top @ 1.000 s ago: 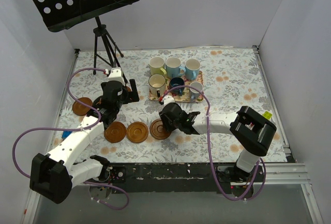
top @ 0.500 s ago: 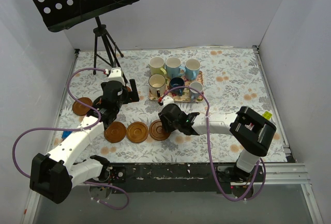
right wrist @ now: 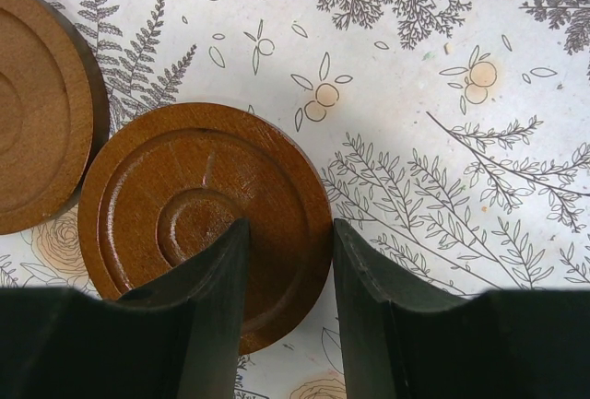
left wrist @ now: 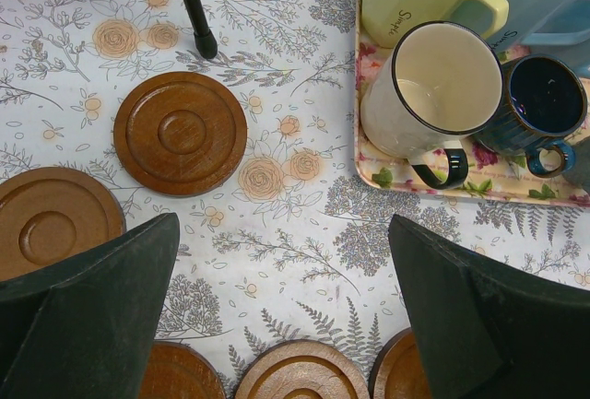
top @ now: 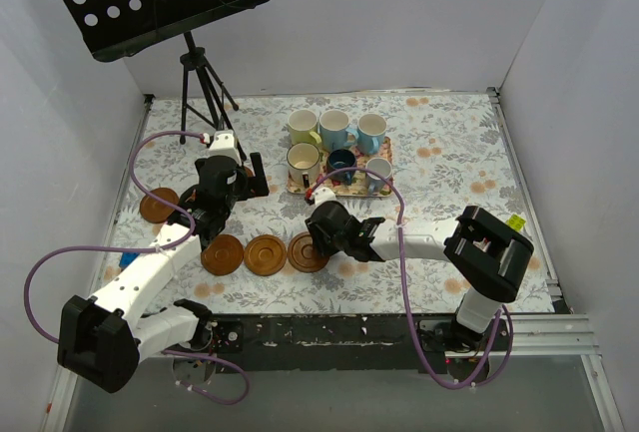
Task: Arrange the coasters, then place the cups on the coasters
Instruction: Move the coaster to the center of the board.
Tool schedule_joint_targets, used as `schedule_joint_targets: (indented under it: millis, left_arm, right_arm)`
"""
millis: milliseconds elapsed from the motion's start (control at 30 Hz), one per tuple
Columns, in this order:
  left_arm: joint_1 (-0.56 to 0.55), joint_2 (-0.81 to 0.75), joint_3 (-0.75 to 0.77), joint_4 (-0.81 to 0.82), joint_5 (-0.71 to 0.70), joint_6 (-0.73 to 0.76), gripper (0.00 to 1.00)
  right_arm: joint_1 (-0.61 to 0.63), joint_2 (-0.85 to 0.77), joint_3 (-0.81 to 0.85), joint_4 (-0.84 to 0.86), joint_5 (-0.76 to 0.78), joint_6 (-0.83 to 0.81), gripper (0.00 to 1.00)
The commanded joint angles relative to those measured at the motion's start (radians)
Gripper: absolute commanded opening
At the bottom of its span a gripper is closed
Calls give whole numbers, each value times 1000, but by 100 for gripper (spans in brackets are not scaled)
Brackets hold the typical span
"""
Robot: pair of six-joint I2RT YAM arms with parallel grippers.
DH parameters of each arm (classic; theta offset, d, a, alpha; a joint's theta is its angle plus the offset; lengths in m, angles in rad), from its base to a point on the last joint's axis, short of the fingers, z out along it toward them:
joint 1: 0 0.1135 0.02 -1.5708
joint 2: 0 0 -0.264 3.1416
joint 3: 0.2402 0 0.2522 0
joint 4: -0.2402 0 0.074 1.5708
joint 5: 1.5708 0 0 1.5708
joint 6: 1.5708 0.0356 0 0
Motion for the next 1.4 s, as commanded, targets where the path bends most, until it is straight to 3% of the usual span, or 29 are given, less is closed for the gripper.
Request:
schedule_joint_targets:
  millis: [0,1367]
  left_arm:
    - [1,-4,5,-4,-16,-3,98]
    - [1,11,13,-13,-2,-11,98]
  right_arm:
    - [18,-18,-2,-72,1,0,34]
    - [26,20,65,-76,20,-1,34]
